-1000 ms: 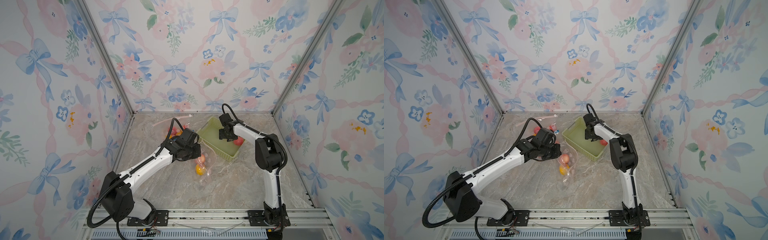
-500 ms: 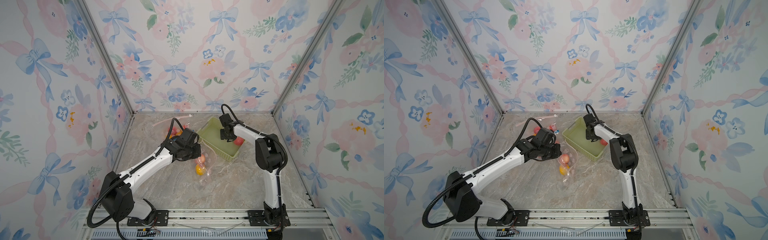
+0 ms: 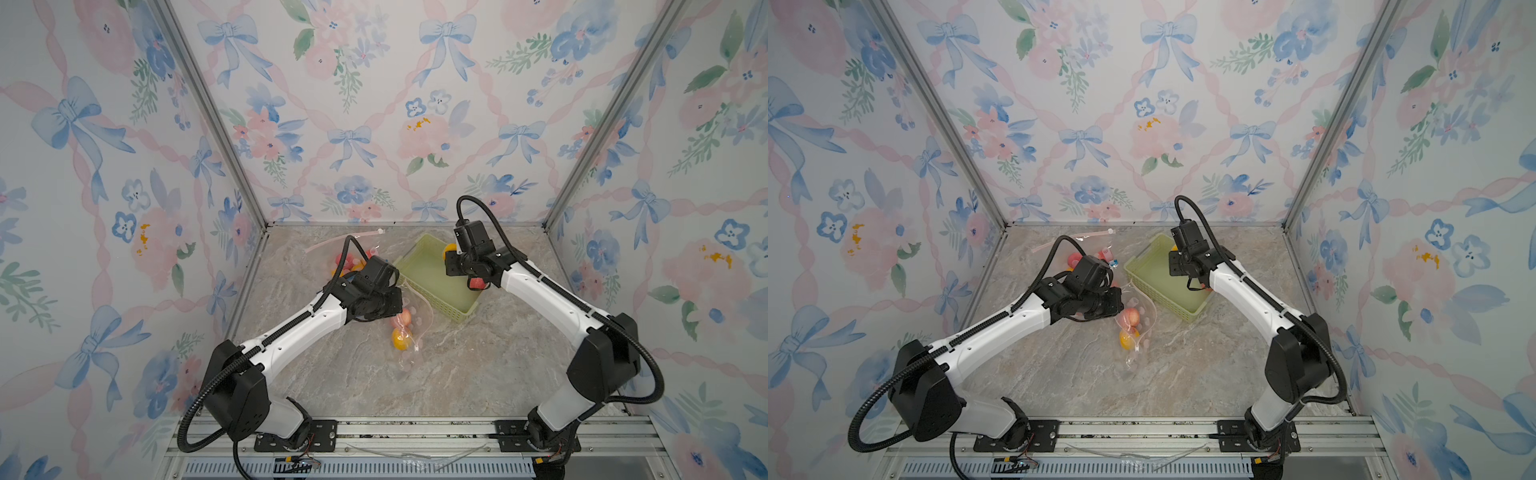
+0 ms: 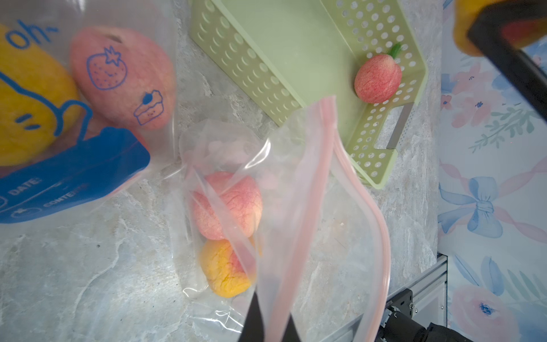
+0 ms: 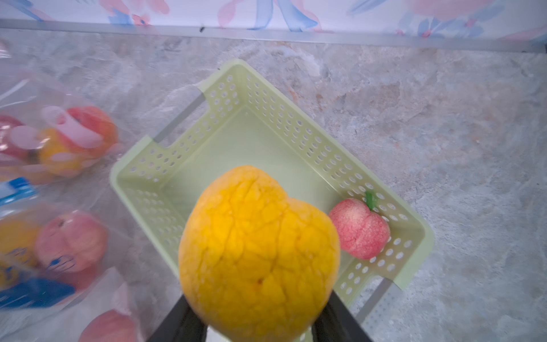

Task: Place the peach in a zip-top bag and seal the zipper
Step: Pick up the peach from the basket, then place the peach in the zipper food storage bag.

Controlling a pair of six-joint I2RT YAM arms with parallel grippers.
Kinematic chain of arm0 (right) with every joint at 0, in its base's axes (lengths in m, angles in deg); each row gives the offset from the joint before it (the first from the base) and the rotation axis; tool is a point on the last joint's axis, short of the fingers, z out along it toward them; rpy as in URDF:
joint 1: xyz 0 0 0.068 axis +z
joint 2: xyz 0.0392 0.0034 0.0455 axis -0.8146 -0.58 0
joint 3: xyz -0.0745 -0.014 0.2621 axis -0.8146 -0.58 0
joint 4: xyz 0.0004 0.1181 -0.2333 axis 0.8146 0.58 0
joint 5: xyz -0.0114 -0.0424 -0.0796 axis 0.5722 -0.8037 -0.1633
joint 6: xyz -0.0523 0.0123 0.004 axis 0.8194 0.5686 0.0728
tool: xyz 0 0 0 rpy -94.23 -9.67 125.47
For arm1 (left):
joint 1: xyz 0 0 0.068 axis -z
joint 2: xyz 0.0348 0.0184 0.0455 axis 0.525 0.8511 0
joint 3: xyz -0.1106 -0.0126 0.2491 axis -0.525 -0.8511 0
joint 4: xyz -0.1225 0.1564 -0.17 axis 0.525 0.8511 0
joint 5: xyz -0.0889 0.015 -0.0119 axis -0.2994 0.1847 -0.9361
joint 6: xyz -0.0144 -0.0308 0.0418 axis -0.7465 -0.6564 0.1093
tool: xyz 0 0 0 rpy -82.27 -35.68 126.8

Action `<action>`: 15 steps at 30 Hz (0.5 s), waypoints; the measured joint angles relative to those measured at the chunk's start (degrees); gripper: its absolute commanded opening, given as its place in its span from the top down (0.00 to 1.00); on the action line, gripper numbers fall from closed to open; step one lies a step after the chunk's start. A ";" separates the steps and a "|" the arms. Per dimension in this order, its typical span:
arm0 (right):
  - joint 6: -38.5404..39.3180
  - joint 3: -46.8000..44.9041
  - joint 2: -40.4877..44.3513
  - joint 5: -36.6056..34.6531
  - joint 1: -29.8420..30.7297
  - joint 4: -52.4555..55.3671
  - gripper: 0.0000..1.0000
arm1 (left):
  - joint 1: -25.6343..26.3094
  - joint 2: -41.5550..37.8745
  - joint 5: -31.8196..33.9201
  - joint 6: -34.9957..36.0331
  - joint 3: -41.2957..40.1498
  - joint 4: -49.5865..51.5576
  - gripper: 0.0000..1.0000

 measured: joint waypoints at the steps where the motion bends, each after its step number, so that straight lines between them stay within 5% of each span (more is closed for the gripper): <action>1: -0.02 -0.66 2.43 0.24 1.42 0.17 0.47 | 0.00 0.00 0.00 0.02 0.00 -0.02 1.00; 7: -1.22 -4.20 11.96 1.97 11.39 1.90 0.47 | 0.00 0.70 -0.02 0.02 0.52 -0.09 1.00; 15: -5.97 -8.09 12.90 4.37 20.26 2.82 0.46 | 0.00 1.20 -0.02 0.02 1.40 -0.17 1.00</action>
